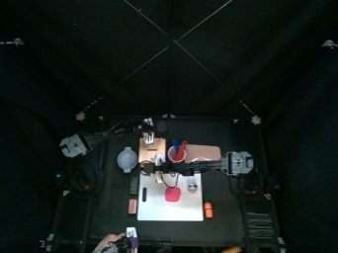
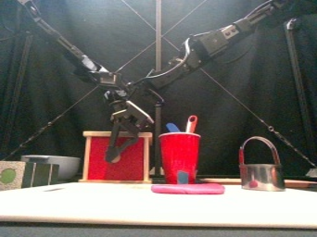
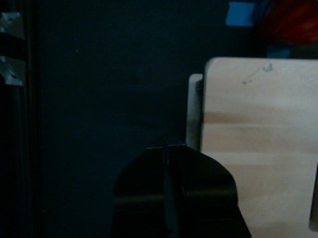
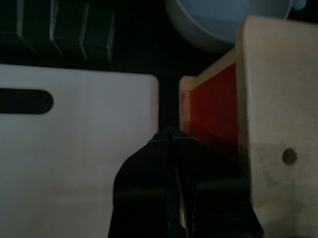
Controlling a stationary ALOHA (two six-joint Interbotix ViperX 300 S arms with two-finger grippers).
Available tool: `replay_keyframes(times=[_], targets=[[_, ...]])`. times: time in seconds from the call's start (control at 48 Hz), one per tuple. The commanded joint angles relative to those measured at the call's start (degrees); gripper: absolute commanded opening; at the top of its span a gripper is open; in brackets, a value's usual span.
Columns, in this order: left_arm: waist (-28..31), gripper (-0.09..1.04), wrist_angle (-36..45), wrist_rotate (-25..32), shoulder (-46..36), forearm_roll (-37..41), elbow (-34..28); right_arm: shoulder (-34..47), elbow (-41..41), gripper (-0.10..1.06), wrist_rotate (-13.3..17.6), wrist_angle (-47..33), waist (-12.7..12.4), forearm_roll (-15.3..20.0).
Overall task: Get the cutter from the drawer then cut the dough then place the extra dough in the bowl
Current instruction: Cut the dough
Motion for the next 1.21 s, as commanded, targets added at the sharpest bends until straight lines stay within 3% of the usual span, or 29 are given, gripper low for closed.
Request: replay_keyframes(times=[0.021, 0.188, 0.396, 0.521, 0.854, 0.979, 1.083, 1.208], targets=[[0.7, 0.34, -1.7, 0.0, -2.9, -0.6, -2.8, -4.7, -2.2, 0.23, 0.1, 0.4, 2.6, 0.2], [0.5, 0.34, -5.5, 0.5, -6.4, -3.2, -2.5, -8.5, -0.9, 0.23, 0.1, 4.8, 5.0, 0.4], [0.0, 0.34, -12.1, 0.2, -12.2, -4.7, 3.1, -17.1, 5.4, 0.23, 0.1, 8.5, 6.8, 1.7], [-4.4, 0.34, -18.0, 0.0, -16.3, -6.9, 9.0, -22.2, 11.6, 0.23, 0.2, 9.5, 7.7, 3.9], [-22.4, 0.34, -46.4, -0.4, -28.1, -15.0, 28.7, -33.8, 25.6, 0.27, 0.3, 13.4, 8.0, 13.5], [-29.4, 0.34, -57.7, -0.4, -31.2, -19.3, 35.2, -35.2, 26.5, 0.34, 0.2, 18.8, 8.0, 16.0], [-34.0, 0.34, -67.1, -0.4, -32.6, -20.2, 39.9, -35.6, 26.5, 0.48, 0.3, 24.8, 8.0, 17.3], [-38.1, 0.35, -76.5, -0.3, -32.9, -19.2, 43.6, -35.1, 27.1, 0.74, 0.4, 27.2, 8.0, 19.6]])
